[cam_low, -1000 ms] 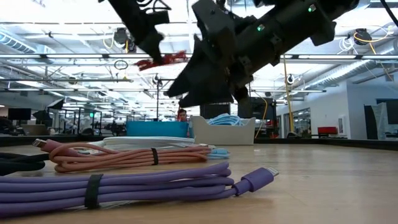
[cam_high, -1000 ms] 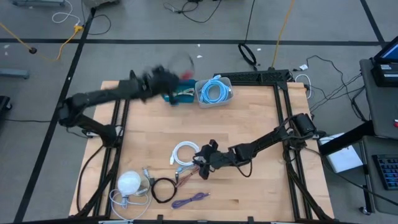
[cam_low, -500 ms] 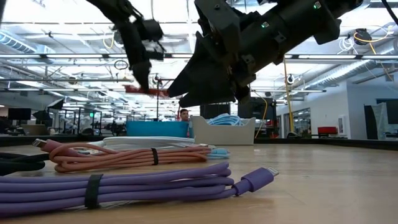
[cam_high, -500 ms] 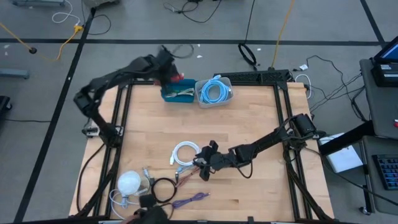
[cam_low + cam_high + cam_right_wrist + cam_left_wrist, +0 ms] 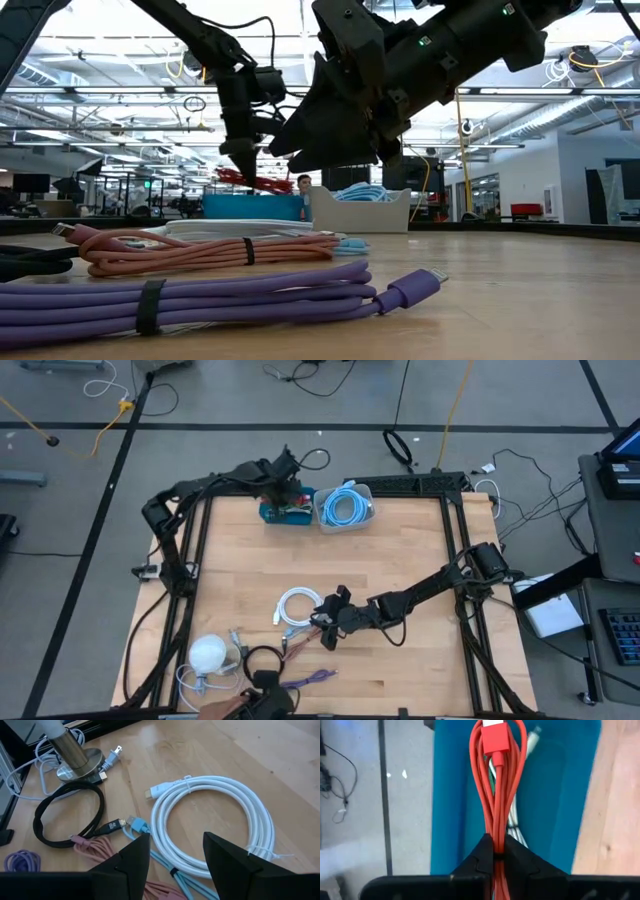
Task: Pick & Place USB Port
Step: Put the red usb cable into the blue bin, then put the purple usb cable into the blue bin
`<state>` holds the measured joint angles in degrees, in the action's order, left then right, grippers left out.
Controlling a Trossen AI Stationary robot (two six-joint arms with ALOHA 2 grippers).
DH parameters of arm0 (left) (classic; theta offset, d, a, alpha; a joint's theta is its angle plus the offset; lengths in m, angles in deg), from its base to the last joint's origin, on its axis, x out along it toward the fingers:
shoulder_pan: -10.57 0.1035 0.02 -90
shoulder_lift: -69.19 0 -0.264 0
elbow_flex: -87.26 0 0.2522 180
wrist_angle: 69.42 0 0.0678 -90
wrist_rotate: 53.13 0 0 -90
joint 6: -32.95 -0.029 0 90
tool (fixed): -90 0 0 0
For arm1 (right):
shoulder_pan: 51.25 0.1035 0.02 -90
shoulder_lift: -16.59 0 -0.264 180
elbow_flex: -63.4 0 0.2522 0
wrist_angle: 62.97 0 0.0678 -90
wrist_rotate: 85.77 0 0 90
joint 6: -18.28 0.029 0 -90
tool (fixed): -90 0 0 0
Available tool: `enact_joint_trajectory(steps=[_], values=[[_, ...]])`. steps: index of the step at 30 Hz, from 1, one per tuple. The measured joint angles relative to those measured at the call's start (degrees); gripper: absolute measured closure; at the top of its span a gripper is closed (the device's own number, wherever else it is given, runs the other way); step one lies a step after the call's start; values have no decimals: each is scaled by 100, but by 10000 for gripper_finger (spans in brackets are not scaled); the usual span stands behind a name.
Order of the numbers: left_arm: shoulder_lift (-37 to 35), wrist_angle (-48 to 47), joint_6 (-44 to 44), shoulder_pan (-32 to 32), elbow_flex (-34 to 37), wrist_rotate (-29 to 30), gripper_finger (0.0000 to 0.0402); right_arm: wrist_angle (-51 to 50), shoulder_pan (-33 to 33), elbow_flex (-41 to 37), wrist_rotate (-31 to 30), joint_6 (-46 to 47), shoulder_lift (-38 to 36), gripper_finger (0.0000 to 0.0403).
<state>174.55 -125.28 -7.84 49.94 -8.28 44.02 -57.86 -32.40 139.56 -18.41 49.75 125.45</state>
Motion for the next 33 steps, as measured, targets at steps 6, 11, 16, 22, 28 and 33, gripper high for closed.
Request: enact_joint_trajectory(steps=[6,11,16,22,28,33], values=[[2,118,130,171,0,-240,383,0,2,0,0,-50,0,225],[2,187,393,169,0,66,318,0,2,0,0,-68,0,225],[2,256,603,88,0,236,243,0,2,0,0,-107,0,225],[-129,142,969,20,1,155,221,10,69,0,294,-513,0,225],[-841,176,1436,-243,1,-1085,219,377,321,2,1046,-1124,-192,225],[-1671,178,1922,-717,2,-2649,218,840,677,0,1499,-1475,-239,225]])
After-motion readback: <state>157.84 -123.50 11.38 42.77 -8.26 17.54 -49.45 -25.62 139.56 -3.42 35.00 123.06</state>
